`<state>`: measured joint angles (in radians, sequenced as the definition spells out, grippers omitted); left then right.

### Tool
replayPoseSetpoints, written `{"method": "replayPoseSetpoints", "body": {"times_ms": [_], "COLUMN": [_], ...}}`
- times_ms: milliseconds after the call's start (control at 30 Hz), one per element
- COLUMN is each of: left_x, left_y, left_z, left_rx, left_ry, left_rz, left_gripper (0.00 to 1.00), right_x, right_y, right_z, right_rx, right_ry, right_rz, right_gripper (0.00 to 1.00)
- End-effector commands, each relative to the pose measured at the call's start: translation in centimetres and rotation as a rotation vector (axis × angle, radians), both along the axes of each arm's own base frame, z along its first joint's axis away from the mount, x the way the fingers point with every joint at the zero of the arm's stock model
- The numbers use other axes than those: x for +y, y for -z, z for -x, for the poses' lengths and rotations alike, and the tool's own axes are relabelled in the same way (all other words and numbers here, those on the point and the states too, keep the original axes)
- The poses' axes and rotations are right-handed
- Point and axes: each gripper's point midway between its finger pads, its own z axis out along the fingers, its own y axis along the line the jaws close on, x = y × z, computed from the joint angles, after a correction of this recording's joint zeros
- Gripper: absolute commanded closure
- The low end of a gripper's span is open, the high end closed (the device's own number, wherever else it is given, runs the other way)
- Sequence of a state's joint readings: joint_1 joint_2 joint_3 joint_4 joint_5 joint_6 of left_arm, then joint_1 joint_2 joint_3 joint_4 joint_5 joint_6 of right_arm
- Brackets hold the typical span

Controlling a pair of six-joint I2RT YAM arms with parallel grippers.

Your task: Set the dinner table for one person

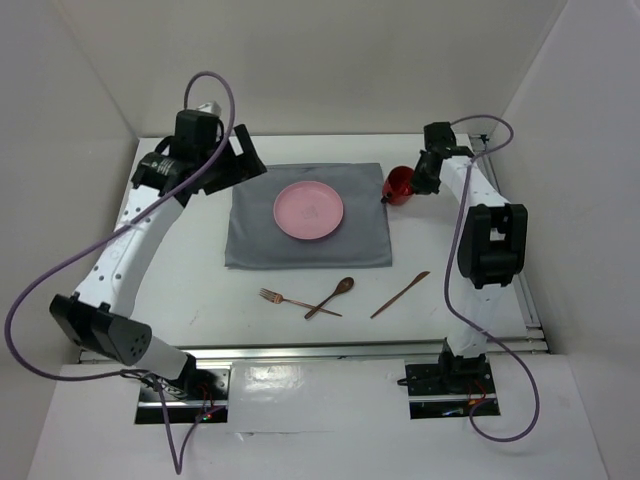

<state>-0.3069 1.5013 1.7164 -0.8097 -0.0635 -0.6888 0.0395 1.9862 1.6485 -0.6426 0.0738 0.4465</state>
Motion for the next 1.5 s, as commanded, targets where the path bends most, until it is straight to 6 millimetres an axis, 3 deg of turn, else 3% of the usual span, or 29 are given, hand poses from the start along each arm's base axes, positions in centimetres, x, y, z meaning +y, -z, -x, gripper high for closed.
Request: {"method": "replayPoseSetpoints", "body": {"times_ms": [0, 100, 133, 167, 233, 300, 333, 367, 533, 733, 767, 800, 900, 933, 1100, 1133, 1200, 1233, 1267, 1300, 1333, 1367, 1400, 1433, 1467], "left_x": [1.8, 2.3, 2.9, 3.1, 3.2, 3.3, 3.4, 3.4, 4.6, 4.5, 4.6, 4.4, 4.3, 4.3, 3.9, 3.6, 3.2, 3.2, 3.0, 2.8, 1.7, 1.4, 0.7, -1.0, -2.2], "left_y": [1.6, 1.7, 2.8, 3.3, 3.9, 4.2, 5.0, 5.4, 7.9, 10.1, 10.8, 10.5, 10.8, 10.8, 10.5, 10.7, 11.0, 11.3, 11.2, 12.0, 12.2, 12.8, 13.2, 13.6, 14.4], "left_z": [2.3, 3.9, 4.3, 4.9, 5.8, 6.9, 7.4, 8.1, 11.0, 13.9, 14.1, 14.3, 14.9, 14.9, 14.9, 14.9, 15.0, 14.8, 14.7, 14.9, 14.6, 14.6, 14.6, 15.1, 14.9], "left_rx": [0.056, 0.052, 0.074, 0.091, 0.103, 0.113, 0.131, 0.149, 0.206, 0.273, 0.293, 0.283, 0.294, 0.294, 0.289, 0.298, 0.305, 0.312, 0.3, 0.325, 0.314, 0.322, 0.323, 0.328, 0.334], "left_ry": [0.008, 0.015, -0.002, -0.002, 0.007, 0.016, 0.017, 0.026, 0.002, 0.03, 0.023, 0.034, 0.043, 0.043, 0.058, 0.069, 0.085, 0.083, 0.089, 0.091, 0.12, 0.135, 0.166, 0.24, 0.306], "left_rz": [-0.065, -0.072, -0.085, -0.09, -0.086, -0.081, -0.085, -0.082, -0.118, -0.12, -0.12, -0.118, -0.123, -0.123, -0.133, -0.138, -0.151, -0.171, -0.178, -0.19, -0.192, -0.207, -0.221, -0.222, -0.247], "left_gripper": [0.0, 0.0, 0.0, 0.0, 0.0, 0.0, 0.0, 0.0, 0.03, 0.03, 0.03, 0.03, 0.02, 0.02, 0.02, 0.02, 0.02, 0.03, 0.05, 0.08, 0.12, 0.15, 0.19, 0.21, 0.21], "right_x": [3.3, 5.6, 6.7, 7.4, 8.7, 9.1, 9.2, 9.5, 9.8, 9.9, 9.9, 10.4, 10.8, 10.8, 11.5, 11.4, 11.0, 10.4, 10.1, 10.1, 9.6, 9.5, 9.1, 8.8, 8.7], "right_y": [-7.9, -6.6, -8.5, -6.3, -5.9, -5.2, -5.8, -4.8, -3.6, -1.3, -1.3, -0.7, -0.6, -1.6, -6.2, -8.8, -11.0, -14.2, -15.1, -11.5, -15.6, -15.3, -10.0, -11.8, -10.9], "right_z": [-4.0, -5.3, -6.6, -7.0, -8.8, -9.4, -10.1, -10.5, -10.6, -10.7, -10.7, -10.6, -10.5, -10.6, -10.6, -10.4, -9.3, -7.7, -6.4, -4.1, -2.1, -0.4, 2.9, 5.4, 7.0], "right_rx": [-0.214, -0.172, -0.224, -0.173, -0.187, -0.171, -0.194, -0.181, -0.172, -0.134, -0.134, -0.124, -0.121, -0.14, -0.221, -0.264, -0.284, -0.32, -0.319, -0.226, -0.323, -0.318, -0.198, -0.241, -0.225], "right_ry": [-0.032, -0.066, -0.071, -0.085, -0.105, -0.106, -0.104, -0.112, -0.105, -0.1, -0.1, -0.11, -0.123, -0.122, -0.14, -0.137, -0.123, -0.114, -0.101, -0.108, -0.103, -0.094, -0.116, -0.103, -0.078], "right_rz": [0.103, 0.153, 0.154, 0.163, 0.145, 0.134, 0.13, 0.124, 0.103, 0.105, 0.105, 0.106, 0.089, 0.086, 0.043, 0.035, 0.031, 0.032, 0.021, 0.033, 0.012, -0.017, -0.016, -0.048, -0.084], "right_gripper": [1.0, 1.0, 1.0, 1.0, 1.0, 1.0, 1.0, 1.0, 1.0, 1.0, 0.96, 0.82, 0.59, 0.45, 0.18, 0.18, 0.17, 0.17, 0.17, 0.19, 0.21, 0.22, 0.24, 0.27, 0.29]}}
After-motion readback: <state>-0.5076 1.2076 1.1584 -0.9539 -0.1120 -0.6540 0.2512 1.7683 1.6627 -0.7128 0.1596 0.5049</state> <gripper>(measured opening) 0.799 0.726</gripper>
